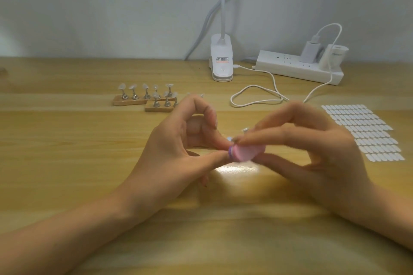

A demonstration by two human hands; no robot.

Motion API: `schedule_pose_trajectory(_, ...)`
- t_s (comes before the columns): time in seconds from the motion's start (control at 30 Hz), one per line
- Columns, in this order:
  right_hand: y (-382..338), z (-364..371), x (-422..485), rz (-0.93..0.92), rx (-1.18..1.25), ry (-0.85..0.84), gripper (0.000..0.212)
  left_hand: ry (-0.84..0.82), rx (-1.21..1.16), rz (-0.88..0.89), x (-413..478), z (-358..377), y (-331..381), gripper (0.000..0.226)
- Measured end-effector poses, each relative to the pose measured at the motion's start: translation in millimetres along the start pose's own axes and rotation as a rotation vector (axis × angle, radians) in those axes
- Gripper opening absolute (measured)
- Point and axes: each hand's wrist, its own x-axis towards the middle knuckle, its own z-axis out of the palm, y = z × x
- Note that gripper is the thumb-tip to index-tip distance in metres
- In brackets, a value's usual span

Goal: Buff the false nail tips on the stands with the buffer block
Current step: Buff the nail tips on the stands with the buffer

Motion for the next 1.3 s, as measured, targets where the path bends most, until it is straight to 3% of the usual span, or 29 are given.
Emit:
schedule_pose_trajectory(0.37, -0.9, 1.4, -2.5, -0.029, -0.027, -0.031, 0.019, -0.014, -0.049, -0.023, 0.0, 1.0, -2.7, 0.046)
schedule_pose_trajectory(0.7, 1.0, -1.9, -1.2, 0.023, -0.060, 0.044, 0.023, -0.006, -0.180, -0.088, 0.7, 1.4, -1.9, 0.051)
schedule_pose_trajectory(0.8, 0.3, 0.4, -2.1, -0.049, -0.081, 0.013, 0.020, -0.015, -0.178, -0.089, 0.8, 2.3, -2.2, 0.048)
schedule_pose_trajectory(1.3, 2.2, -3.3, -1.1, -0.027, -0.055, 0.040, 0.025, -0.057, -0.186, -0.141, 1.7, 2.0, -0.5, 0.051)
